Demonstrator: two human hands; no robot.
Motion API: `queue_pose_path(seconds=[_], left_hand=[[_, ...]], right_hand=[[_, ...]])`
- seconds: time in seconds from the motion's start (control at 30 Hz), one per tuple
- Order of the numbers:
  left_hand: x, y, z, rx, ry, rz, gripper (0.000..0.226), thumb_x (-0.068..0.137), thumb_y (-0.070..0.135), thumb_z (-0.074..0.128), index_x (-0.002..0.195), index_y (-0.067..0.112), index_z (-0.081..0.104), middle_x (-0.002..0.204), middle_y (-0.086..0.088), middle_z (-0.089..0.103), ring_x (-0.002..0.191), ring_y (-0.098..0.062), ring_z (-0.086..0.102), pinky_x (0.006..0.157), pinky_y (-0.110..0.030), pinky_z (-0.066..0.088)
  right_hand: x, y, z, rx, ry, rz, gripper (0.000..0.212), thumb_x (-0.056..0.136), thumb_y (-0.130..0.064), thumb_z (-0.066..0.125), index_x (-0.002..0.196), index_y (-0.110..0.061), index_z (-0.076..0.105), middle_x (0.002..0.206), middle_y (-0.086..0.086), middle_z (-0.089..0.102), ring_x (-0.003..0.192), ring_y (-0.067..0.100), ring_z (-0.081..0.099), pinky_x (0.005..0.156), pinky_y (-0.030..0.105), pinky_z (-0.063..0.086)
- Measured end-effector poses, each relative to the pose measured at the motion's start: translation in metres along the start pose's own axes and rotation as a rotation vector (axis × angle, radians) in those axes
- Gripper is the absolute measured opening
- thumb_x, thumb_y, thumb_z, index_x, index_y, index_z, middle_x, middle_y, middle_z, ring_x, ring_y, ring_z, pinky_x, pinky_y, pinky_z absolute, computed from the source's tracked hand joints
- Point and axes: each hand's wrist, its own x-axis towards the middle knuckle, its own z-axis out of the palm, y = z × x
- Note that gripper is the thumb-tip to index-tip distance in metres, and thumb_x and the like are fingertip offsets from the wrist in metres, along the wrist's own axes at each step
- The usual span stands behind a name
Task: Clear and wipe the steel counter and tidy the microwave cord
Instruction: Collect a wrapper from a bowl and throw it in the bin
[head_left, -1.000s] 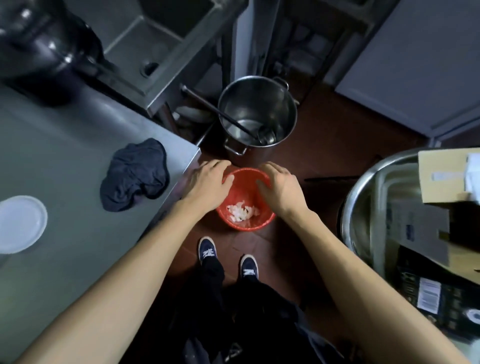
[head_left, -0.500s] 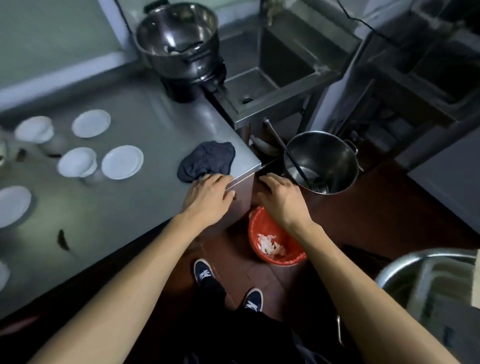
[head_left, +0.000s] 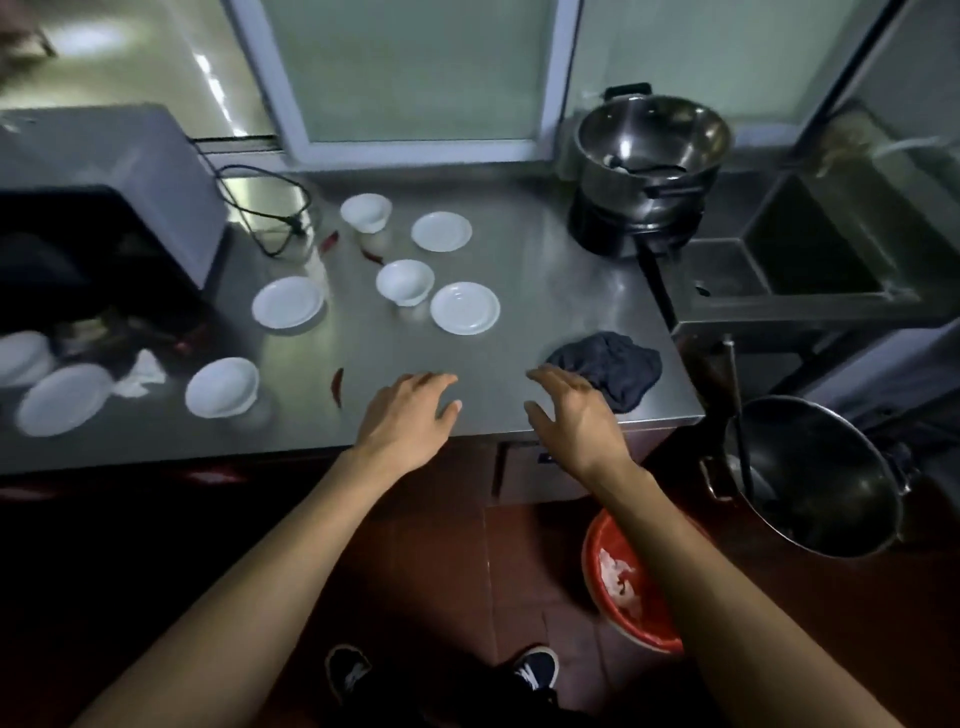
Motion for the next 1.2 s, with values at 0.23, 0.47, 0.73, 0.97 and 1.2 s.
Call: queue_pose_path(seconds=[0.23,0.47,0.73,0.97,1.2], left_hand=[[-0.039,-0.111,-0.039,-0.021,0.087,-0.141,0.04,0.098,0.039,0.052,0.134,0.022,0.057,0.134,-0.002,0.061,0.123,-0.025,0.055,0.098,-0.04,0.047],[-0.095,-0.236,-0.064,-0.087,0.135,-0.299,0.037,0.097,0.037,0.055,0.131,0.024,0.06,0.127,-0.002,0.065,0.114,-0.025,0.06,0.092,-0.038,0.05],[-0.144,-0.35,-0.094,-0.116,0.231,-0.39,0.034,0.094,0.03,0.056,0.123,0.015,0.065,0.122,-0.005,0.068,0.113,-0.027,0.061,0.094,-0.043,0.049],[-0.157,-0.411,-0.104,-0.124,0.262,-0.485,0.036,0.096,0.03,0.055,0.127,0.015,0.063,0.129,-0.004,0.064,0.117,-0.026,0.057,0.101,-0.045,0.046],[-0.137,-0.462,-0.105,-0.124,0.206,-0.539,0.039,0.096,0.031,0.055,0.133,0.019,0.06,0.135,-0.003,0.061,0.124,-0.023,0.054,0.107,-0.042,0.042]], right_hand=[[0.039,-0.11,0.061,0.014,-0.107,-0.129,0.045,0.095,-0.022,0.062,0.138,-0.012,0.055,0.144,0.011,0.053,0.133,0.031,0.049,0.108,0.042,0.041],[0.061,-0.22,0.133,0.039,-0.204,-0.227,0.041,0.094,-0.019,0.063,0.133,-0.009,0.058,0.136,0.011,0.059,0.124,0.032,0.054,0.099,0.041,0.047],[0.081,-0.323,0.213,0.047,-0.307,-0.298,0.043,0.091,-0.024,0.063,0.132,-0.015,0.057,0.131,0.009,0.062,0.118,0.032,0.058,0.092,0.043,0.052],[0.105,-0.38,0.257,0.007,-0.388,-0.355,0.045,0.094,-0.024,0.063,0.137,-0.017,0.054,0.141,0.004,0.055,0.129,0.031,0.049,0.1,0.043,0.045],[0.156,-0.409,0.309,0.029,-0.401,-0.436,0.042,0.089,-0.021,0.067,0.13,-0.014,0.061,0.134,0.005,0.061,0.119,0.03,0.059,0.099,0.043,0.048]])
